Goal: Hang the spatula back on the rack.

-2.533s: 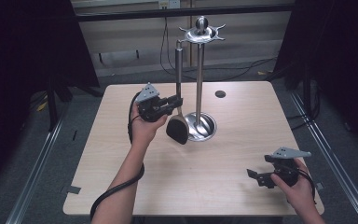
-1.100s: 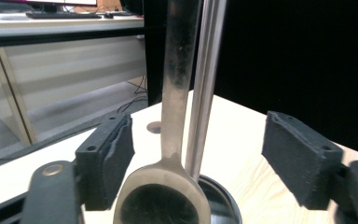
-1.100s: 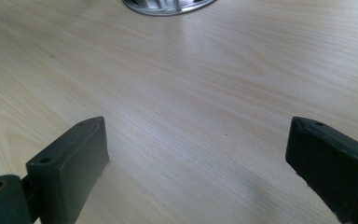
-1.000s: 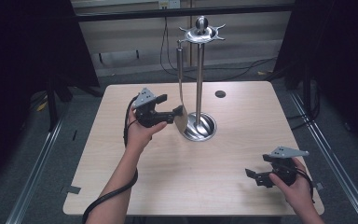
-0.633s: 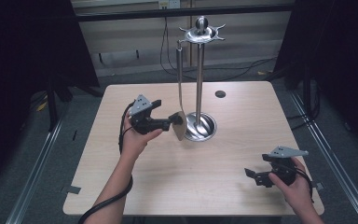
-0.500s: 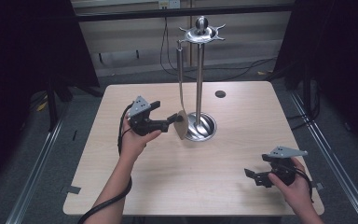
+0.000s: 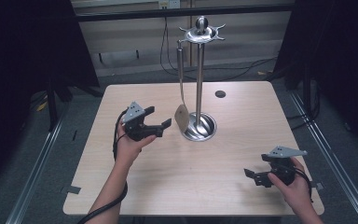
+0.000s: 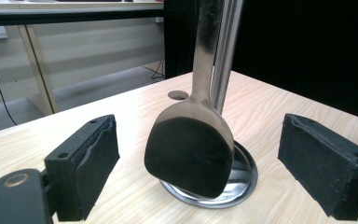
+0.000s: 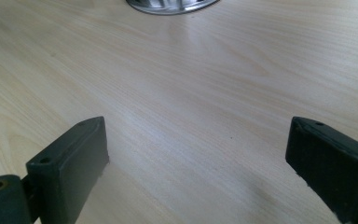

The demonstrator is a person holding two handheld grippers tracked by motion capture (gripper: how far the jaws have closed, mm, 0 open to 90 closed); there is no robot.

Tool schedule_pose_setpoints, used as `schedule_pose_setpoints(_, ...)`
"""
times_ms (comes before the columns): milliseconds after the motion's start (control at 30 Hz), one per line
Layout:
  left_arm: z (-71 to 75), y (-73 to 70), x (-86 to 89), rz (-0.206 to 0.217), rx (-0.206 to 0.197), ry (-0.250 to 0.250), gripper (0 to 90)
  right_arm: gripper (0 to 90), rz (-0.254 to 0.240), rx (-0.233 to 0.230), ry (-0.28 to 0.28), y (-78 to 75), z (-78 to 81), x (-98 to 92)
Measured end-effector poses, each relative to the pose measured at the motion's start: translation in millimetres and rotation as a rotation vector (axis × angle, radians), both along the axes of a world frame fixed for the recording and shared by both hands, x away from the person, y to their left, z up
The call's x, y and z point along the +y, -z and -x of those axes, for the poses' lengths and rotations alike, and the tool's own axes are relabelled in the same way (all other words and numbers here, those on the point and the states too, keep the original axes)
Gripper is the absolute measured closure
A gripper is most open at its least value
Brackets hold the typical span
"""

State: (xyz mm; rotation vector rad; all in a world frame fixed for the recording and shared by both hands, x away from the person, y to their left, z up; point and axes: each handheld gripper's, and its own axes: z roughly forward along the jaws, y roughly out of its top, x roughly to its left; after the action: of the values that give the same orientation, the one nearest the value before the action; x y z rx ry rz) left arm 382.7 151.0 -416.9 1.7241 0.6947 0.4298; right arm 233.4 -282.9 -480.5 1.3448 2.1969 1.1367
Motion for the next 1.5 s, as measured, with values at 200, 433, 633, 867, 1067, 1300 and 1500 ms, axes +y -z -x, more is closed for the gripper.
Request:
schedule_pose_setpoints(200,2.7,4.8,7.8,-0.008,0.002,0.003,12.0,5.2,0.003,-0.002,-0.001,0.8,-0.1,0.3)
schedule_pose_setpoints(433,9.8,11.9,18.7,-0.001,0.014,-0.009,11.6,5.5,0.003,-0.003,0.0,0.5,0.3,1.0)
schedule_pose_setpoints(633,13.0,17.2,26.1,-0.019,0.022,-0.028,11.6,5.5,0.005,-0.003,-0.004,0.7,0.1,1.7)
schedule_pose_setpoints(867,14.2,24.8,30.4,-0.029,0.036,-0.023,11.4,5.5,0.005,-0.003,-0.006,0.6,0.0,1.4)
schedule_pose_setpoints(1067,16.7,33.1,35.6,-0.031,0.051,-0.031,11.3,5.5,0.005,0.005,-0.004,0.8,0.8,1.5)
schedule_pose_setpoints(1300,22.1,38.6,39.8,-0.045,0.065,-0.057,11.3,5.5,0.005,0.0,-0.003,0.7,1.0,1.0)
schedule_pose_setpoints(1500,27.1,47.8,45.5,-0.056,0.076,-0.041,11.3,5.5,0.008,0.002,-0.007,1.4,1.4,0.5)
